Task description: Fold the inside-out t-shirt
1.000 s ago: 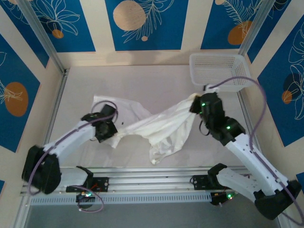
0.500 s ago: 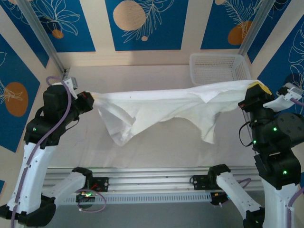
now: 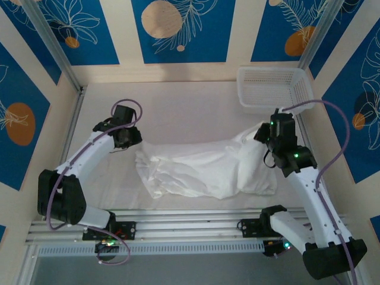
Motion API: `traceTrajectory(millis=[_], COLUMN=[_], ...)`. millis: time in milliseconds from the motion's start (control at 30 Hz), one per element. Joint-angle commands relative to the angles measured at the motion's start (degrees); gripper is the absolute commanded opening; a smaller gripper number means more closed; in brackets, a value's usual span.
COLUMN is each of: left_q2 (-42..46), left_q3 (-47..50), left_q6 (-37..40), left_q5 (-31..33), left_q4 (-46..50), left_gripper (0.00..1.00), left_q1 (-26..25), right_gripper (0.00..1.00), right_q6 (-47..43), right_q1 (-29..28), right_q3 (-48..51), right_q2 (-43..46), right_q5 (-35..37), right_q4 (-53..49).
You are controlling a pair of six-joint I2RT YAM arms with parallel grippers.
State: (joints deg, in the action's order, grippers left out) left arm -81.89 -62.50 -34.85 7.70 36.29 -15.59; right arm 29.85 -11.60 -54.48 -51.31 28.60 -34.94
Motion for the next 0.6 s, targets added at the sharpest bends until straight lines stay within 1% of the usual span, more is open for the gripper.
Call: traceTrajectory(millis=[0,33,100,200,267,333,400,500,567], left_q2=[1.60,1.51,0.98,-2.11,-5.79,-10.29,-14.88,-20.34,-23.26], left_q3=[-2.85,-3.42,-4.22,-4.78,-5.37,-6.54,-8.38,-10.72,-12.13], left_q6=[2.36,2.67,3.07,0.81,-0.80,-0.89,1.30,4.73,4.69], left_q5=[6.15,7.60,10.75,16.06,19.38,21.44,21.32,18.72,19.77], left_q4=[-0.07,2.10,5.94,9.72,10.71,10.85,9.69,8.41,10.40], left_gripper=[0.35,0.35,0.35,0.36,0.37,0.38,0.42,0.50,0.51], left_q1=[-0.46,-2.16,-7.52,-16.64,-20.01,-21.05,-21.14,-21.06,-20.93], right_gripper=[0.00,0.00,0.00,0.00,0.00,0.00,0.00,0.00,0.00], right_q6=[2.69,2.52,2.47,3.26,3.55,3.25,2.40,1.67,1.54], right_q1=[0.30,0.27,0.32,-0.06,-0.56,-1.12,-1.33,-1.46,-1.41], right_q3=[0.54,0.73,0.90,1.79,2.43,2.66,2.54,2.19,1.92], right_q2=[3.87,4.10,4.45,5.46,5.95,5.98,5.80,5.78,5.94], right_q5=[-1.62,-1.68,-2.33,-3.35,-3.62,-3.54,-3.42,-2.99,-2.64], right_q4=[4.50,4.68,4.75,5.59,6.34,6.60,6.43,5.94,5.76])
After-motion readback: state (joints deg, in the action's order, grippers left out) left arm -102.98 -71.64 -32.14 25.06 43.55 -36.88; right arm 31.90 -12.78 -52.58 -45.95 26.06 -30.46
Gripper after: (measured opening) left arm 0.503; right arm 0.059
